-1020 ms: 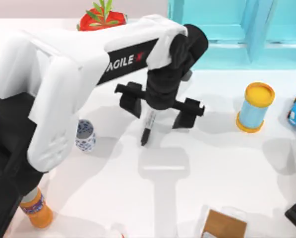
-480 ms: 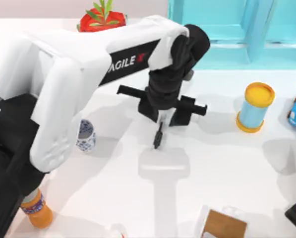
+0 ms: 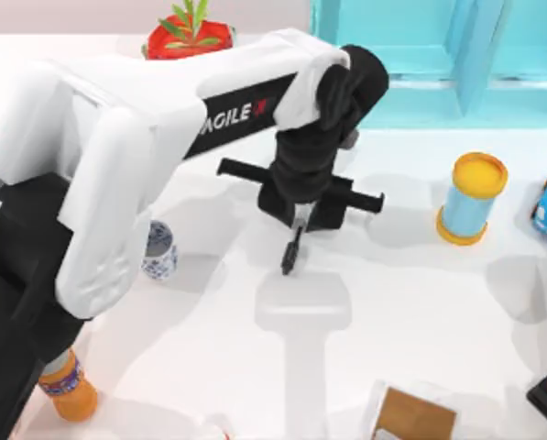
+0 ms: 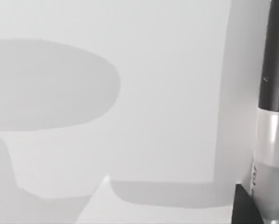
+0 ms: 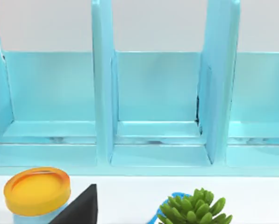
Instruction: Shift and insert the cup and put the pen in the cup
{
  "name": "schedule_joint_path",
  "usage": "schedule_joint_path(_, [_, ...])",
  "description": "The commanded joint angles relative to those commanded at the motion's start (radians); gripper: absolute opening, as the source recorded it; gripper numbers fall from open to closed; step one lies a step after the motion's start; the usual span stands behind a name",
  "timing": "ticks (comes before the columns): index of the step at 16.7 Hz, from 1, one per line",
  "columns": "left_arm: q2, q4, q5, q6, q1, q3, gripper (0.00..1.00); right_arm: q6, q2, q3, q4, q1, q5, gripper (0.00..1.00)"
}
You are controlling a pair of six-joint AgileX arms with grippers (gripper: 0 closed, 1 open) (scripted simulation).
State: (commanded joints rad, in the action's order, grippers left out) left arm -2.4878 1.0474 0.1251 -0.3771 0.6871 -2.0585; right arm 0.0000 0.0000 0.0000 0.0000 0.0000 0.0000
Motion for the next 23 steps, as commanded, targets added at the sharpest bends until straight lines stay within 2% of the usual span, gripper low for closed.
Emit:
schedule_joint_path(3, [0.065,0.035,0.004,-0.034,0.033,0.064,0.00,0.000,0.000,0.000,0.000,0.000,0.000,1.00])
schedule_joint_path(10, [0.368,0.124,0.014,-0.132,0.123,0.242,0.00,0.000,0.000,0.000,0.000,0.000,0.000,1.00])
schedule_joint_path(16, [0.388,0.142,0.016,-0.147,0.138,0.262,0.00,0.000,0.000,0.000,0.000,0.000,0.000,1.00])
schedule_joint_path(19, [0.412,0.087,0.028,-0.132,0.134,0.303,0.00,0.000,0.000,0.000,0.000,0.000,0.000,1.00])
schedule_joint_path(23, [0.496,-0.117,0.066,-0.077,0.118,0.450,0.00,0.000,0.000,0.000,0.000,0.000,0.000,1.00])
